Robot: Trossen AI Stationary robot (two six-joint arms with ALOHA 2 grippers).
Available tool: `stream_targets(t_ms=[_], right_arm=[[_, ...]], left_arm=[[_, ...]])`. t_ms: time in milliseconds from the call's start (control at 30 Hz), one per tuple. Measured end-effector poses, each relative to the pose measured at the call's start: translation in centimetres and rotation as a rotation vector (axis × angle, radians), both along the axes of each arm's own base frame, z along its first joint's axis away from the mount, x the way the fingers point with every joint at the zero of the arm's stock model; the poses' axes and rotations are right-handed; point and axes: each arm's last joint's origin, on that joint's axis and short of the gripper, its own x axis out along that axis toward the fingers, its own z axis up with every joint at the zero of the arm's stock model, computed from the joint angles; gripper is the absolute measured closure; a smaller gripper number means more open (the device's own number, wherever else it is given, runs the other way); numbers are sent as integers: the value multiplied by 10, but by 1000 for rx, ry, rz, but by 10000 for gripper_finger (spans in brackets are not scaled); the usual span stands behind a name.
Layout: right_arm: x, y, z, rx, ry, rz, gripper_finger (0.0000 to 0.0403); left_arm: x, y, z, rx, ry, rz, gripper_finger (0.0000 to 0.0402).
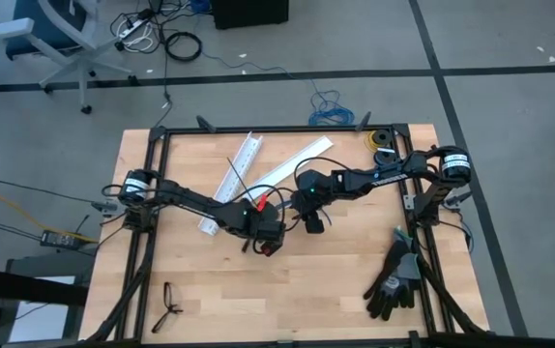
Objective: Ziptie cables
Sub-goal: Put the ziptied cable wires into the white cable duct
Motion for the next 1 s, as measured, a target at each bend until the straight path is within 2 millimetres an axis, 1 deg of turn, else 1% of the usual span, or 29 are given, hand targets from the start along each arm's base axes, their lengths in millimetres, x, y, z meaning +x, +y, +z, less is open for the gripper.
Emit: stream_targets(t_ms=[133,233,333,467,533,600,667,733,767,933,1000], right_arm=[[0,0,0,1,1,-1,243],[0,0,0,2,1,-2,243],[0,0,0,3,3,-4,243],[0,0,0,3,3,-5,243],[0,0,0,5,3,-7,243],[0,0,0,7,4,-8,243],[0,0,0,6,3,-9,243],[0,0,0,9,3,-10,243],[0,0,0,15,4,-16,243],[0,2,0,40,6,-16,243],[0,4,0,53,4,-2,243]], left_arm=[[-2,2,-3,1,25,25,293],[-2,2,-9,-9,17,57,293],[-5,4,-20,-49,14,94,293],[-7,4,-31,-78,34,102,295],[-7,4,-34,-73,48,92,300],[-7,4,-35,-69,55,86,315],[-8,5,-35,-51,71,69,340],[-8,7,-32,-36,98,56,376],[-7,8,-30,-34,108,58,387],[-6,9,-16,18,199,30,398],[-3,9,-7,38,210,18,398]])
